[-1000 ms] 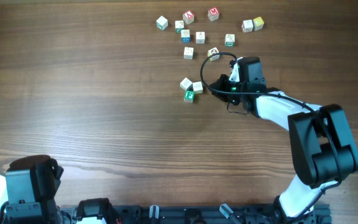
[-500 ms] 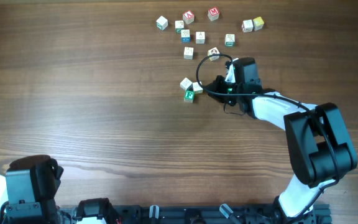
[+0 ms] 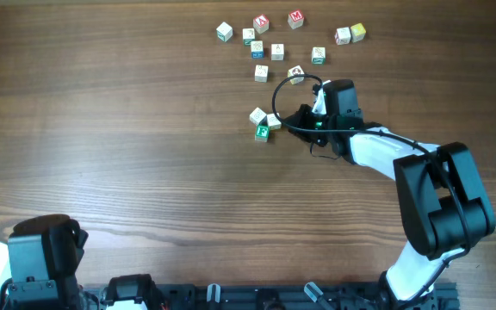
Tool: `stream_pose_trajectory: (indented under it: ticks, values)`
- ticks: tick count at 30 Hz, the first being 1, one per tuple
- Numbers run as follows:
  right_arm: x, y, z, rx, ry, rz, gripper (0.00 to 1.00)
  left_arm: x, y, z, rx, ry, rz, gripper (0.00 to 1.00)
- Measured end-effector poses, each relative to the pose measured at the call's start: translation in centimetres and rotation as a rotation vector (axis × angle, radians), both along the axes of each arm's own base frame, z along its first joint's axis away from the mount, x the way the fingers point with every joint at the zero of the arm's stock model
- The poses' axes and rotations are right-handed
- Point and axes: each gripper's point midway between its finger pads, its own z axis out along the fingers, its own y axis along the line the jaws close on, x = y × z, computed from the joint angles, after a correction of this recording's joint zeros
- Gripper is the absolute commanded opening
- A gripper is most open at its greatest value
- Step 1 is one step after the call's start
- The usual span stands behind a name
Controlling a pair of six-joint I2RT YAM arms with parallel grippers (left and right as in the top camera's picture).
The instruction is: Form a circle
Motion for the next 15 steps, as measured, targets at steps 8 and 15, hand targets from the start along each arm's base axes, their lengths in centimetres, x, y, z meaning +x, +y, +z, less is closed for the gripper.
stream_pose_trajectory:
  ticks: [8,15]
  values:
    - [0.09,0.33,0.17,0.002,-0.013,0.006,0.05,0.00,0.00,0.00,0.000,0.000,0.000,1.00]
    - [0.02,0.55,0.19,0.001,-0.015,0.011,0.04,0.00,0.00,0.00,0.000,0.000,0.000,1.00]
